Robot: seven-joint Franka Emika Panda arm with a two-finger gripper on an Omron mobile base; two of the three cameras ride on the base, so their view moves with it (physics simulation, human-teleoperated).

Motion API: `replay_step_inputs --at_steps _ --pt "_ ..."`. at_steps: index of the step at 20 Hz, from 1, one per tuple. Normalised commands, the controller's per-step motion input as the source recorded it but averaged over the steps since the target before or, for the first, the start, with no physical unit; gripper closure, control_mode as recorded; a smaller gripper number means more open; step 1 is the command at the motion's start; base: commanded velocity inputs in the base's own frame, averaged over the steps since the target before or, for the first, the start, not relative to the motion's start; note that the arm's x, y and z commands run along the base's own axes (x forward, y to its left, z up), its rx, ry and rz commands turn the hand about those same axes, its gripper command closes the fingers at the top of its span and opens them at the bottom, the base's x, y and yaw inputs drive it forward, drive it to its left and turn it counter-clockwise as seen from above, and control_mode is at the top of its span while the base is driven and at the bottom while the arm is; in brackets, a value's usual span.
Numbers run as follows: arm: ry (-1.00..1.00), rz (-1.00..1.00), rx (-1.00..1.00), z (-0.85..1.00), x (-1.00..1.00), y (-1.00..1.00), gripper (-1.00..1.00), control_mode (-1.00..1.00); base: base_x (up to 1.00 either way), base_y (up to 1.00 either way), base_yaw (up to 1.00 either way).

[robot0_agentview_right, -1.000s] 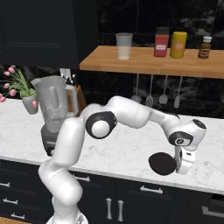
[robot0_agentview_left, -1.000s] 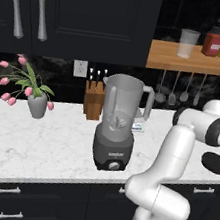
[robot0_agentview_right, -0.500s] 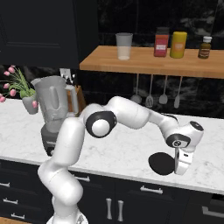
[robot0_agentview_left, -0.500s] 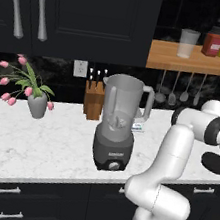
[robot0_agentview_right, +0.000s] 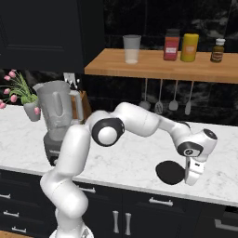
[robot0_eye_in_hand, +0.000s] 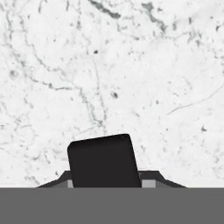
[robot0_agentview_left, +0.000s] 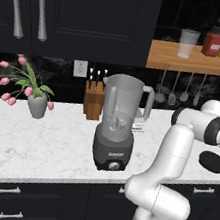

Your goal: Close the lid blender by securely placing the lid on top.

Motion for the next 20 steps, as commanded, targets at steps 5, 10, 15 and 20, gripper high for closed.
replay_step_inputs --at_steps 5,10,15,20 --pt "0.0 -0.09 0.02 0.24 -0.12 0.38 1.0 -1.0 0.0 0.0 0.0" --pt "-0.02 -0.14 0.03 0.54 -0.26 0.44 1.0 -1.0 0.0 0.0 0.0" --pt "-0.09 -0.14 0.03 0.69 -0.33 0.43 1.0 -1.0 0.0 0.0 0.0" --pt "-0.12 -0.14 0.05 0.65 -0.46 0.54 1.0 -1.0 0.0 0.0 0.0"
